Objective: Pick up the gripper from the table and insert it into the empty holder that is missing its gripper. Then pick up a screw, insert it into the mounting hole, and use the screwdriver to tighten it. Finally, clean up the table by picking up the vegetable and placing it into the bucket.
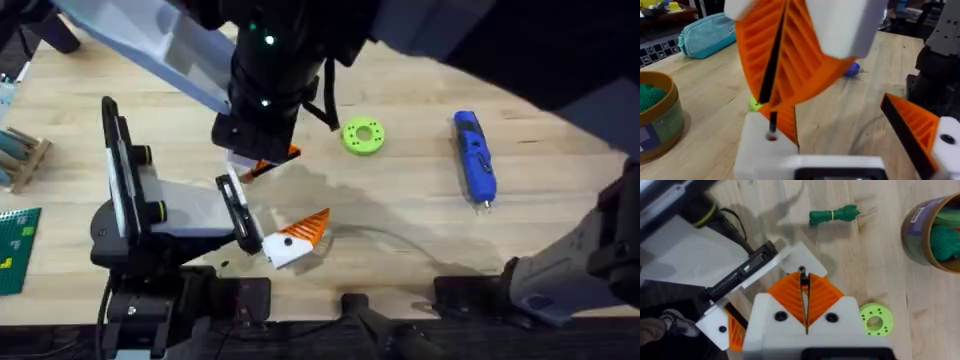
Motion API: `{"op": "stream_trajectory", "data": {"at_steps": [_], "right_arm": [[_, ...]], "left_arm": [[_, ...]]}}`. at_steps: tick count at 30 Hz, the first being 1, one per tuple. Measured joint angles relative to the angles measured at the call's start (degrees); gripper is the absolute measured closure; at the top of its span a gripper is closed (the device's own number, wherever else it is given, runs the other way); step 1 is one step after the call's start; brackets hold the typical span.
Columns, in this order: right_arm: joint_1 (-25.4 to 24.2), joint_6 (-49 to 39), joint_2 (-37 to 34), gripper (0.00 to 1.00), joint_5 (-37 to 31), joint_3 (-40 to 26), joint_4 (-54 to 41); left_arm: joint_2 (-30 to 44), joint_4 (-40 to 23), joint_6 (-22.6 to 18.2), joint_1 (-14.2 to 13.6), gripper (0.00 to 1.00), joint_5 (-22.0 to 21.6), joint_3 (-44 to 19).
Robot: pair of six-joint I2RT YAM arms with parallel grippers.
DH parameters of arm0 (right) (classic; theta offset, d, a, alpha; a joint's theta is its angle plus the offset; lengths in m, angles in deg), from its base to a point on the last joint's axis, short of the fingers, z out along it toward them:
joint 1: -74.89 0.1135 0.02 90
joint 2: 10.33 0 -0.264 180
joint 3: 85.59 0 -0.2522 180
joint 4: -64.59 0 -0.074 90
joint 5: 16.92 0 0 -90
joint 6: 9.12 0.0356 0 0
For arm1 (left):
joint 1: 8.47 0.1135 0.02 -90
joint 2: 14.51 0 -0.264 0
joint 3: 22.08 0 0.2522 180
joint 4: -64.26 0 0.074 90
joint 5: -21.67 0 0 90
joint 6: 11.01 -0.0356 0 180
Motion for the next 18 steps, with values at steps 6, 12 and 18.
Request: {"op": "stream_trajectory", "data": {"at_steps": [6,12,18], "right_arm": [[0.0,0.0,-0.6,0.996,0.0,0.0,0.0],[0.0,0.0,-0.6,0.996,0.0,0.0,0.1],[0.0,0.0,-0.6,0.996,0.0,0.0,0.2]], "left_arm": [[0.0,0.0,0.0,0.0,0.014,0.0,0.0],[0.0,0.0,0.0,0.0,0.014,0.0,0.0],[0.0,0.0,0.0,0.0,0.014,0.0,0.0]]}}
